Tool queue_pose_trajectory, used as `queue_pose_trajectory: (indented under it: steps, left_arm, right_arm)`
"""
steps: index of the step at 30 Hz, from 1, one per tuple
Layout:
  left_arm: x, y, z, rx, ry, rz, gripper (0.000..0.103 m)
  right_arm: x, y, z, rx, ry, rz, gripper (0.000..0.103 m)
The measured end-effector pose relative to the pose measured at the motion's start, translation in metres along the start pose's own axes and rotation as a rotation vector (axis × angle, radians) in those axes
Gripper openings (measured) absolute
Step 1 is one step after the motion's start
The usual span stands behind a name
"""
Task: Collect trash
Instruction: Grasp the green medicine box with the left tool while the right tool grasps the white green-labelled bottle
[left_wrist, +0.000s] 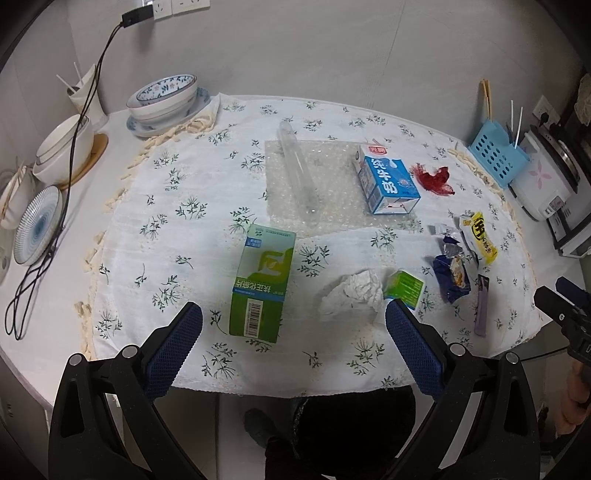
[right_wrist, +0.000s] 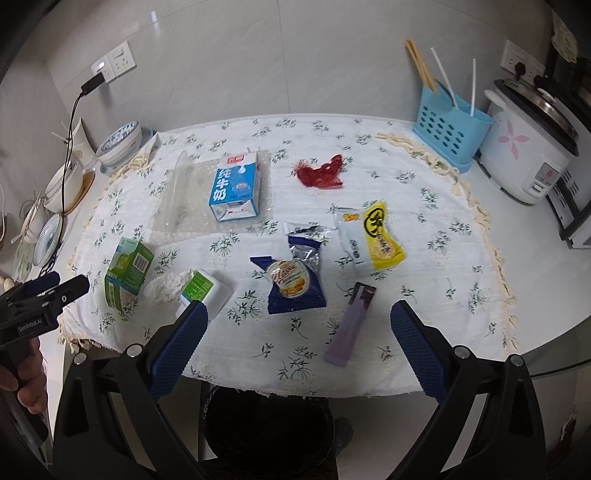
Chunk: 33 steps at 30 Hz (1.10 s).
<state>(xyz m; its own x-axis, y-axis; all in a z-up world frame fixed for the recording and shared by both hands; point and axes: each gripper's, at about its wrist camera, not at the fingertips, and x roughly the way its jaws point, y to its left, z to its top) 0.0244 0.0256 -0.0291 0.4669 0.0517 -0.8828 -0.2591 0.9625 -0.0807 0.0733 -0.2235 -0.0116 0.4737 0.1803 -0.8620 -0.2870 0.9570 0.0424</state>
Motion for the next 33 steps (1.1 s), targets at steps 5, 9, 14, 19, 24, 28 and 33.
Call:
queue_pose_trajectory:
  steps: [5,9,14,19,24,28,33]
  left_arm:
    - [0.03,0.021,0.008,-0.017,0.038,0.023,0.097]
    - [0.055,0.031,0.013,-0.018,0.067,0.029,0.097]
    - [0.081,0.038,0.021,-0.012,0.09,0.04,0.096]
    - [0.099,0.04,0.024,-0.001,0.118,0.047,0.094]
    - [0.111,0.038,0.026,0.0,0.136,0.048,0.088]
    - [0.115,0.037,0.025,-0.002,0.146,0.04,0.077]
    - [0.118,0.034,0.026,-0.012,0.156,0.024,0.066]
  right_arm:
    - [0.025,0.027,0.003,-0.051,0.048,0.01,0.095]
    - [0.049,0.046,0.007,-0.084,0.084,0.017,0.093]
    - [0.08,0.07,0.011,-0.137,0.117,0.028,0.093]
    - [0.106,0.081,0.012,-0.132,0.176,0.052,0.09]
    - [0.121,0.088,0.009,-0.13,0.213,0.062,0.081]
    - [0.125,0.088,0.008,-0.11,0.231,0.08,0.072]
    - [0.128,0.084,0.01,-0.07,0.242,0.102,0.065]
